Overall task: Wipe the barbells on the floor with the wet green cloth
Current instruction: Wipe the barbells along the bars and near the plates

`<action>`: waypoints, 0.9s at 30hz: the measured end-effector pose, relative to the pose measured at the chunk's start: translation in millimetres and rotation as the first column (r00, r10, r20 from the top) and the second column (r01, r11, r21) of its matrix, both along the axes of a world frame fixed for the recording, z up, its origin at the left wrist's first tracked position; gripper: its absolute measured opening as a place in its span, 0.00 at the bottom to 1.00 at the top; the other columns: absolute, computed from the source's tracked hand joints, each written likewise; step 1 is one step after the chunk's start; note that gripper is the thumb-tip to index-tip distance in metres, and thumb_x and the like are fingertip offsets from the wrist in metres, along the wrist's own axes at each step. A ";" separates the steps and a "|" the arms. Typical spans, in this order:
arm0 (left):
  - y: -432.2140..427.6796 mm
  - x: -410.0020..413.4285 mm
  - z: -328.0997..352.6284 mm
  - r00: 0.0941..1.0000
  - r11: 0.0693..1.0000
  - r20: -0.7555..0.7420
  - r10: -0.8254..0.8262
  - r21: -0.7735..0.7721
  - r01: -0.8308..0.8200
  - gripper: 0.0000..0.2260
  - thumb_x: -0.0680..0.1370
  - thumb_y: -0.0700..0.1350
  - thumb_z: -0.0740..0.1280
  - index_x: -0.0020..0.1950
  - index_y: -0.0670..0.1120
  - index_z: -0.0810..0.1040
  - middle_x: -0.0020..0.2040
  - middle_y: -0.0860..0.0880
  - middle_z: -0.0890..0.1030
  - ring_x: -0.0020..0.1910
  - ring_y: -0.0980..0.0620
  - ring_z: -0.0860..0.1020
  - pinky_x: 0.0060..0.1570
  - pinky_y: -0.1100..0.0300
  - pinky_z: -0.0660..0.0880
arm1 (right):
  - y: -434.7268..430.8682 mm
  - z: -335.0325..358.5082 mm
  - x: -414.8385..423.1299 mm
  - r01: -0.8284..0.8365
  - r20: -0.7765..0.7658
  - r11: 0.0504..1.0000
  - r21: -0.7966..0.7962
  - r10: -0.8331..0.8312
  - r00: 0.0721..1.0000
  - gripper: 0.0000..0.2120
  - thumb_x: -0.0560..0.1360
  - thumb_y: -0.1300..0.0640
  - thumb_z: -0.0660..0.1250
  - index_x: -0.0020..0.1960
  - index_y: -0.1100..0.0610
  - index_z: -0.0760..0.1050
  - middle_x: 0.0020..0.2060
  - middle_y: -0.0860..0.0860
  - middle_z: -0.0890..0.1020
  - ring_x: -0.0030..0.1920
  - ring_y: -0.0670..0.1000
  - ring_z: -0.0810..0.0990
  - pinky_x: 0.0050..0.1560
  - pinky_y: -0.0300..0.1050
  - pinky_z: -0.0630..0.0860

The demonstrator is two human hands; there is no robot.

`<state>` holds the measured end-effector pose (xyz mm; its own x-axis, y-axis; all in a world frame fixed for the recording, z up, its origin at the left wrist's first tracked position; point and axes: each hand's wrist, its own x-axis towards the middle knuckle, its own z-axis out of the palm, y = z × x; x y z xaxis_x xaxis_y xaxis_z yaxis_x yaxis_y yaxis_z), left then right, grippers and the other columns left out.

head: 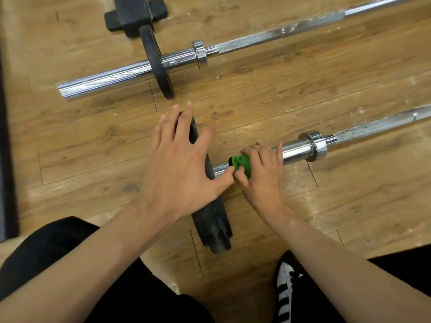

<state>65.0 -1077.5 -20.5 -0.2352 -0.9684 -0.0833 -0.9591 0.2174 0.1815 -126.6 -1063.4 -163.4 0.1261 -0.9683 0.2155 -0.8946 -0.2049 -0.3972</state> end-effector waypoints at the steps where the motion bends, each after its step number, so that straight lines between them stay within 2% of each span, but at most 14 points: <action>1: -5.1 2.2 0.7 1.000 1.000 -0.004 0.018 -0.003 -0.018 0.38 0.74 0.72 0.55 0.77 0.50 0.71 0.83 0.38 0.57 0.83 0.38 0.53 0.81 0.43 0.48 | -4.5 0.7 -12.7 -0.024 -0.023 1.000 -0.013 0.024 0.999 0.17 0.75 0.54 0.64 0.60 0.60 0.79 0.56 0.58 0.81 0.65 0.61 0.77 0.81 0.62 0.50; 2: -8.1 4.2 1.9 0.999 0.999 -0.016 0.051 -0.010 -0.051 0.38 0.75 0.73 0.55 0.78 0.51 0.71 0.84 0.39 0.56 0.84 0.40 0.52 0.81 0.44 0.47 | -10.9 1.3 -28.2 0.001 -0.049 1.000 -0.025 -0.002 0.999 0.17 0.75 0.54 0.63 0.59 0.60 0.79 0.55 0.58 0.81 0.63 0.61 0.77 0.81 0.64 0.51; 5: 1.8 1.9 2.3 0.983 0.982 -0.100 0.156 -0.090 -0.165 0.36 0.77 0.72 0.58 0.76 0.50 0.73 0.84 0.41 0.56 0.84 0.42 0.51 0.80 0.47 0.45 | -38.6 7.8 -58.0 0.260 -0.076 0.965 -0.025 -0.261 0.962 0.14 0.74 0.54 0.63 0.54 0.59 0.79 0.51 0.58 0.80 0.56 0.62 0.78 0.79 0.68 0.54; 7: 19.1 -7.2 -2.5 0.982 0.981 -0.134 0.131 -0.122 -0.148 0.35 0.79 0.69 0.58 0.79 0.49 0.71 0.84 0.41 0.56 0.84 0.43 0.49 0.81 0.47 0.46 | -41.4 11.0 -36.1 0.342 -0.082 0.939 -0.035 -0.344 0.935 0.12 0.75 0.54 0.64 0.53 0.59 0.80 0.50 0.59 0.80 0.56 0.63 0.78 0.79 0.67 0.54; 9: 24.6 -9.6 -6.8 0.987 0.983 -0.120 0.109 -0.134 -0.125 0.35 0.79 0.67 0.58 0.81 0.49 0.67 0.85 0.42 0.56 0.85 0.43 0.49 0.82 0.47 0.47 | -27.5 4.9 6.3 0.240 -0.060 0.970 -0.038 -0.242 0.968 0.13 0.77 0.54 0.64 0.57 0.59 0.80 0.54 0.60 0.80 0.60 0.63 0.77 0.81 0.64 0.51; 12: 10.4 -3.0 -7.4 0.995 0.987 -0.045 0.084 -0.134 -0.089 0.35 0.78 0.67 0.58 0.81 0.50 0.66 0.84 0.41 0.59 0.84 0.42 0.51 0.82 0.46 0.46 | -5.2 -3.1 42.4 -0.092 -0.007 0.994 -0.053 0.092 0.996 0.17 0.80 0.51 0.63 0.64 0.58 0.79 0.61 0.61 0.80 0.69 0.62 0.76 0.82 0.59 0.47; 15: -5.5 2.6 -6.8 0.995 0.989 -0.018 0.096 -0.110 -0.098 0.36 0.78 0.69 0.54 0.83 0.52 0.63 0.84 0.42 0.58 0.84 0.43 0.51 0.81 0.48 0.45 | -23.5 -4.3 2.6 -0.266 -0.130 0.961 -0.075 0.255 0.958 0.17 0.79 0.52 0.67 0.67 0.56 0.73 0.64 0.60 0.80 0.70 0.60 0.75 0.82 0.56 0.43; 16: -8.8 2.7 -5.8 0.993 0.986 -0.016 0.121 -0.112 -0.122 0.36 0.79 0.70 0.53 0.83 0.53 0.62 0.84 0.42 0.56 0.84 0.44 0.50 0.81 0.49 0.44 | -33.2 -4.3 -17.4 -0.223 -0.157 0.972 -0.073 0.210 0.965 0.17 0.80 0.52 0.67 0.67 0.55 0.72 0.64 0.60 0.79 0.69 0.60 0.76 0.82 0.56 0.43; 18: -10.6 0.1 -3.8 0.986 0.973 -0.039 0.165 -0.157 -0.169 0.35 0.81 0.68 0.52 0.83 0.50 0.61 0.85 0.41 0.55 0.84 0.44 0.49 0.81 0.49 0.43 | -54.4 -1.9 -49.4 0.043 -0.146 0.997 -0.067 -0.053 0.988 0.15 0.83 0.51 0.62 0.67 0.56 0.75 0.64 0.58 0.79 0.69 0.60 0.76 0.82 0.61 0.47; 20: -5.1 -5.2 -5.2 0.990 0.964 -0.037 0.134 -0.227 -0.139 0.35 0.82 0.65 0.54 0.82 0.44 0.63 0.84 0.40 0.57 0.84 0.43 0.51 0.82 0.47 0.46 | -66.7 2.2 -41.0 0.310 -0.110 0.948 -0.070 -0.316 0.942 0.15 0.84 0.52 0.60 0.65 0.56 0.77 0.63 0.58 0.80 0.69 0.60 0.75 0.80 0.64 0.52; 22: 3.6 -10.9 -11.8 0.996 0.963 0.002 0.085 -0.255 -0.082 0.35 0.82 0.64 0.56 0.82 0.42 0.64 0.83 0.39 0.59 0.84 0.41 0.53 0.82 0.45 0.49 | -66.0 4.1 -0.1 0.373 -0.052 0.926 -0.059 -0.376 0.925 0.13 0.82 0.54 0.62 0.63 0.57 0.78 0.63 0.59 0.80 0.70 0.61 0.74 0.80 0.63 0.53; 23: 2.8 -10.6 -14.2 0.996 0.963 0.006 0.086 -0.259 -0.081 0.35 0.82 0.63 0.57 0.82 0.42 0.65 0.83 0.39 0.60 0.84 0.41 0.54 0.82 0.45 0.50 | -60.8 4.2 21.9 0.290 -0.019 0.956 -0.051 -0.291 0.956 0.14 0.81 0.55 0.63 0.64 0.57 0.78 0.63 0.60 0.80 0.71 0.61 0.73 0.79 0.63 0.53; 25: -11.0 -6.1 -14.8 0.995 0.959 -0.004 0.097 -0.268 -0.094 0.34 0.81 0.63 0.57 0.82 0.44 0.65 0.82 0.39 0.62 0.83 0.40 0.55 0.81 0.46 0.50 | -43.5 -2.7 45.9 -0.019 -0.004 0.998 -0.054 0.018 1.000 0.18 0.80 0.55 0.63 0.68 0.57 0.75 0.66 0.60 0.78 0.74 0.60 0.70 0.80 0.62 0.50; 27: -28.2 -1.1 -13.1 0.993 0.958 0.004 0.115 -0.266 -0.110 0.34 0.81 0.63 0.56 0.81 0.45 0.66 0.82 0.39 0.63 0.83 0.39 0.56 0.81 0.46 0.50 | -43.2 -7.9 26.4 -0.263 -0.123 0.960 -0.091 0.252 0.960 0.21 0.80 0.56 0.63 0.72 0.55 0.69 0.72 0.60 0.75 0.78 0.60 0.67 0.81 0.62 0.48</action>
